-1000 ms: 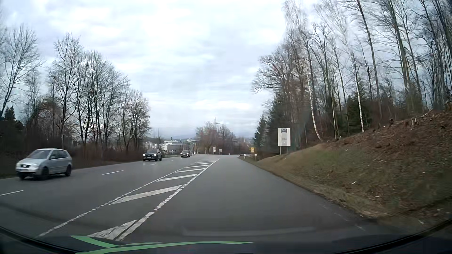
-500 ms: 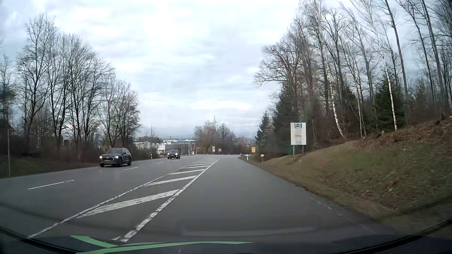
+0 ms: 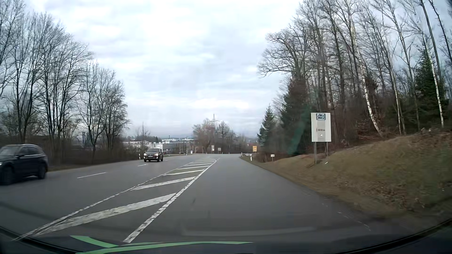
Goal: Follow the waypoints while adhering to traffic rules and regulations
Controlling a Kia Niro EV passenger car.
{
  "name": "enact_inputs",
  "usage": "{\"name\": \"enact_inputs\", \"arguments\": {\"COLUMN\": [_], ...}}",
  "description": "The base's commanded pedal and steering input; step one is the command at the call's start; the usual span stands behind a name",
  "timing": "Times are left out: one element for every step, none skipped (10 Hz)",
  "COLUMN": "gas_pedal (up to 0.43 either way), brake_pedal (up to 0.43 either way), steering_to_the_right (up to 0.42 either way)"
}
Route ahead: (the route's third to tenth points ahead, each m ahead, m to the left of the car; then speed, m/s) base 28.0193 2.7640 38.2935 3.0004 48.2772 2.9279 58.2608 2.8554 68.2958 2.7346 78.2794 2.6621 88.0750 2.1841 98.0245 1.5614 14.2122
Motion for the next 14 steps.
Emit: {"name": "enact_inputs", "arguments": {"gas_pedal": [0.000, 0.000, 0.000, 0.000, 0.000, 0.000, 0.000, 0.008, 0.020, 0.028, 0.028, 0.028, 0.028, 0.028], "brake_pedal": [0.000, 0.000, 0.000, 0.000, 0.000, 0.000, 0.000, 0.000, 0.000, 0.000, 0.000, 0.000, 0.000, 0.000], "steering_to_the_right": [0.001, 0.001, 0.000, 0.001, 0.002, 0.003, 0.004, 0.003, 0.003, 0.003, 0.003, 0.003, 0.004, 0.003]}}
